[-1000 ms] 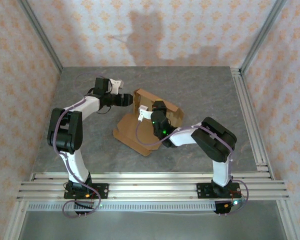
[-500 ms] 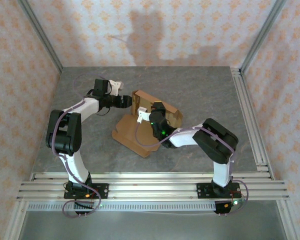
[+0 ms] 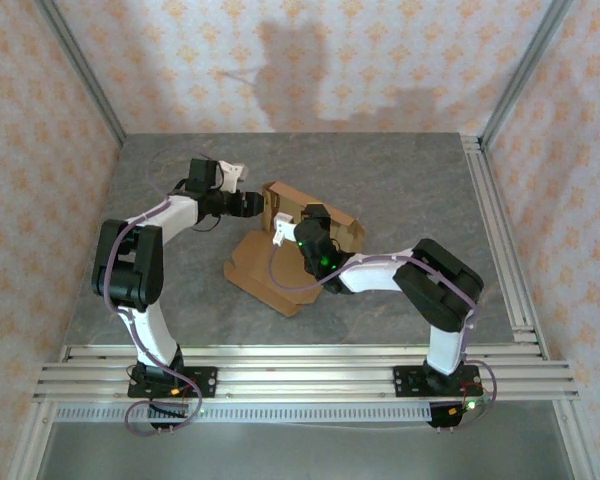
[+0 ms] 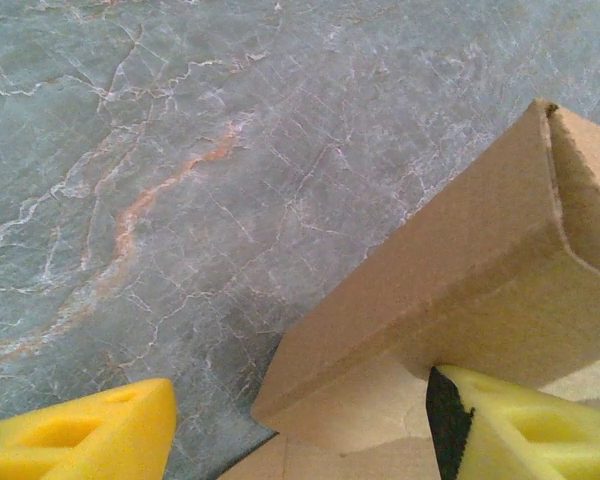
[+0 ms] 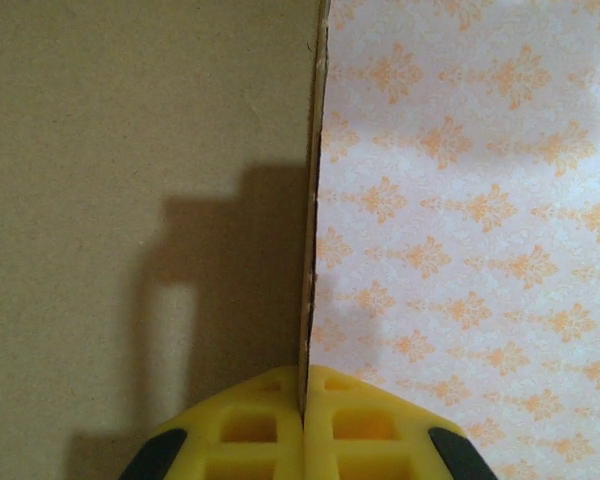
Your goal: Fold the paper box
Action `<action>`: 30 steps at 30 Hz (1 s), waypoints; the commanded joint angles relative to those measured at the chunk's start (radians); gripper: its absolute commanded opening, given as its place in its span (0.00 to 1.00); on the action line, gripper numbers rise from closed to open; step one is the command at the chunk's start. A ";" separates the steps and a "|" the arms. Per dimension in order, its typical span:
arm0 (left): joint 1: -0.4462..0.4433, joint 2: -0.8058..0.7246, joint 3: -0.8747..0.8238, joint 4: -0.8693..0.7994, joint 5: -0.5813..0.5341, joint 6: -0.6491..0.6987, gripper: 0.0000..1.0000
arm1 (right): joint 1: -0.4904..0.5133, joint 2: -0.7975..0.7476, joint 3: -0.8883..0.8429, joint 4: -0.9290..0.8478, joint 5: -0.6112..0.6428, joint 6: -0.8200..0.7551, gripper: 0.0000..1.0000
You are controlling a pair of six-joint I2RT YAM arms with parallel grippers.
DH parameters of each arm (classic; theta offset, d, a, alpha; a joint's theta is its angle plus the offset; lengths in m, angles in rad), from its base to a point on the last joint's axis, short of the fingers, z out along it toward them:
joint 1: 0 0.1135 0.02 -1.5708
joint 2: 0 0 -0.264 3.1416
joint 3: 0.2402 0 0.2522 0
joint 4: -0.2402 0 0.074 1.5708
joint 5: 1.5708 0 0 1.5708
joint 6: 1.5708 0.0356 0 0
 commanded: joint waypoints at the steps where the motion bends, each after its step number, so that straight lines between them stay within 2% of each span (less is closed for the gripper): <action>1: -0.008 0.021 0.039 -0.038 0.027 0.023 0.68 | 0.011 -0.032 0.032 -0.086 -0.016 0.036 0.00; 15: -0.037 0.059 0.095 -0.110 0.024 0.049 0.58 | 0.015 -0.059 0.067 -0.212 -0.061 0.130 0.00; 16: -0.039 0.061 0.098 -0.113 0.022 0.050 0.54 | 0.017 -0.061 0.069 -0.221 -0.064 0.135 0.00; 20: -0.043 0.066 0.102 -0.115 0.015 0.047 0.52 | 0.019 -0.070 0.078 -0.263 -0.075 0.168 0.00; 22: -0.046 0.067 0.105 -0.113 0.010 0.043 0.46 | 0.021 -0.073 0.081 -0.280 -0.079 0.180 0.00; 30: -0.075 0.062 0.108 -0.102 -0.063 0.028 0.39 | 0.029 -0.068 0.106 -0.337 -0.096 0.225 0.00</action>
